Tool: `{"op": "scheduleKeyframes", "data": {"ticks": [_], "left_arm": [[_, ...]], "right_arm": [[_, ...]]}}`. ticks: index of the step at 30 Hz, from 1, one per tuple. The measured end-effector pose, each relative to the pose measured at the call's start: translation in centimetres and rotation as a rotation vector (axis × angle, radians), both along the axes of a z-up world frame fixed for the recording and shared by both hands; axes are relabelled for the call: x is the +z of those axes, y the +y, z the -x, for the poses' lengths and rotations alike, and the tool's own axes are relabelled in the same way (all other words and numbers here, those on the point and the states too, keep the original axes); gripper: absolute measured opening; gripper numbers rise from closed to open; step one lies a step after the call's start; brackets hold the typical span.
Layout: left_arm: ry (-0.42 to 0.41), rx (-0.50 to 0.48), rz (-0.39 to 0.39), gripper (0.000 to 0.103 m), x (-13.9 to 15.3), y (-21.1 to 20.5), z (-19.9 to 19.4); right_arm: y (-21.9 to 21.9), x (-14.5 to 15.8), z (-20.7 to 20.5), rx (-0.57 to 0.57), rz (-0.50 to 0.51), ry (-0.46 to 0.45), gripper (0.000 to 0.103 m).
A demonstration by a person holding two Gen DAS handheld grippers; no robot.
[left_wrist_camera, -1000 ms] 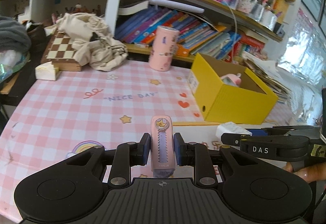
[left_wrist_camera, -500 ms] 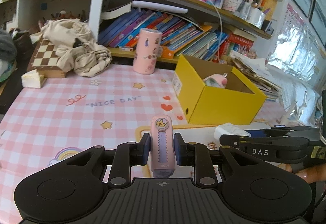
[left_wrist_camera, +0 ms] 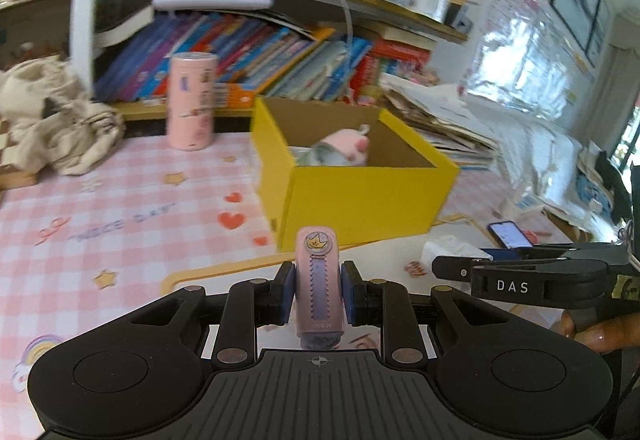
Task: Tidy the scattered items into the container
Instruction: 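Lift the pink lighter and white charger and carry both over the yellow box, then lower the pink lighter into the yellow box while the right gripper lowers the charger inside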
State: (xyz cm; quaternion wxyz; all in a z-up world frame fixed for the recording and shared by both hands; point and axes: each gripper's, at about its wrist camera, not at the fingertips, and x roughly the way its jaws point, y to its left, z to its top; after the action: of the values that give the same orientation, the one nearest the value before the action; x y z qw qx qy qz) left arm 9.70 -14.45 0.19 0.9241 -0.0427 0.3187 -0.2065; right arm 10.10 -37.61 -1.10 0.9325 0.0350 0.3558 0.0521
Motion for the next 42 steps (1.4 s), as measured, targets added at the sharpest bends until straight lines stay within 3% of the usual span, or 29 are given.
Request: {"op": "scheduleKeyframes", "data": {"ticks": [10, 27, 42], "left_arm": [[-0.017, -0.063, -0.003, 0.023, 0.3, -3.7, -1.4], [-0.091, -0.079, -0.006, 0.023, 2.3, -7.5, -5.8], [-0.147, -0.009, -0.036, 0.023, 4.4, -9.4, -12.6]], "right_arm": [[-2.9, 0.8, -0.3, -0.040, 0.056, -0.049, 0.042], [-4.9, 3.4, -4.1, 0.017, 0.110, -0.187, 0.042], [-5.5, 6.1, -11.9, 0.143, 0.088, -0.323, 0.042]]}}
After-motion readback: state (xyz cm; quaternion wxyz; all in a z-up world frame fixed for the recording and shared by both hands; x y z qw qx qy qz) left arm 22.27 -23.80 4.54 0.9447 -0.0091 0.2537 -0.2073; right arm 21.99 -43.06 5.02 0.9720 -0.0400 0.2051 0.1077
